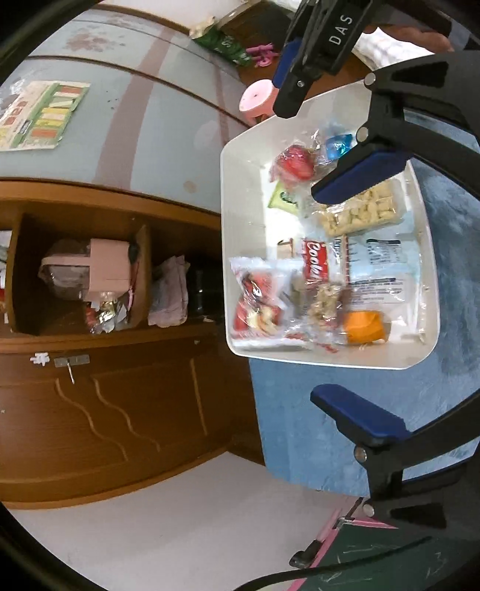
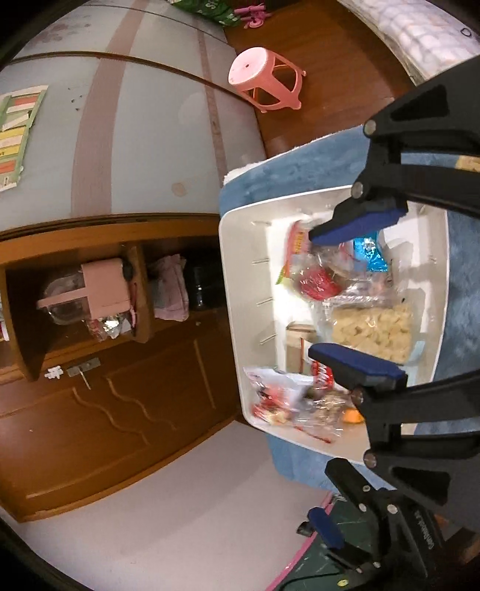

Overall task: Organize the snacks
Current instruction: 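Lower both red packs into the white bin and open both tools, then withdraw both tools from the bin toward the brown pack and clear puff bag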

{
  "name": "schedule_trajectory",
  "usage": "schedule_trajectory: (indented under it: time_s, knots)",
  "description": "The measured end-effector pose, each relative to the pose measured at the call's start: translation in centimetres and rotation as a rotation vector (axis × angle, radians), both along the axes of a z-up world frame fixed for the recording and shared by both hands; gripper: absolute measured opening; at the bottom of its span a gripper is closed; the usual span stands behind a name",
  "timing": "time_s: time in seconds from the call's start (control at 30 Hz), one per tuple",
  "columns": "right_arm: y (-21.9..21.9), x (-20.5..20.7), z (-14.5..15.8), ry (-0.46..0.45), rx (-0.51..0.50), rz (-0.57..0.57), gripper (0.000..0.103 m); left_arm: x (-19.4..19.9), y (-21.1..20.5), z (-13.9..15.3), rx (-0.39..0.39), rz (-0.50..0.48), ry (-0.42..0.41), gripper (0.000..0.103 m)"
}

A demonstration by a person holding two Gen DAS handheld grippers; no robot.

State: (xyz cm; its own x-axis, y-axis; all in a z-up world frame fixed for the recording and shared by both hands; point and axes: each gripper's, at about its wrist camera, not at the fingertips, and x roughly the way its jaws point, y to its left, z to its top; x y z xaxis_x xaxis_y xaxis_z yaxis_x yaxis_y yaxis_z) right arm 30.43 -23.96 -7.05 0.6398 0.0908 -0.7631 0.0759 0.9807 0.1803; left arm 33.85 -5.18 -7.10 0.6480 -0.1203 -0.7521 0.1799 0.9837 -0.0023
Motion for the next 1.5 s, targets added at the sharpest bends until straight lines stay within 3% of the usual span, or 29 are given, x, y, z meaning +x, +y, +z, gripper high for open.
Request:
schedule_trajectory:
  time_s: [0.2,0.63,0.83,1.0,1.27,1.37,1.5]
  knots:
    - [0.0,-1.1,-0.3,0.002,-0.036,0.027,0.056,-1.4,-0.3,0.4,-0.011,-0.014,0.000,0.098]
    - [-1.2,-6.4,3.0,-0.032,-0.058,0.040,0.056,-6.4,-1.1,3.5,-0.042,-0.053,-0.012,0.098]
    - [-1.9,-9.6,4.8,-0.065,-0.094,0.037,0.072,-10.0,-2.1,4.9,-0.046,-0.094,-0.034,0.098]
    - [-2.7,-11.5,5.2,-0.067,-0.115,0.030,0.074,-13.1,-3.7,4.8,-0.053,-0.151,-0.039,0.098]
    - [-4.4,-12.9,2.2,0.007,-0.134,0.045,0.081,-17.3,-6.7,1.5,-0.096,-0.263,0.022,0.098]
    - [-5.2,-12.9,-0.5,0.071,-0.146,0.052,0.081,-18.7,-7.5,-0.9,-0.098,-0.274,0.055,0.098]
    - [-6.7,-12.7,-4.8,0.187,-0.121,0.024,0.081,-20.0,-8.5,-5.1,-0.123,-0.250,0.160,0.098]
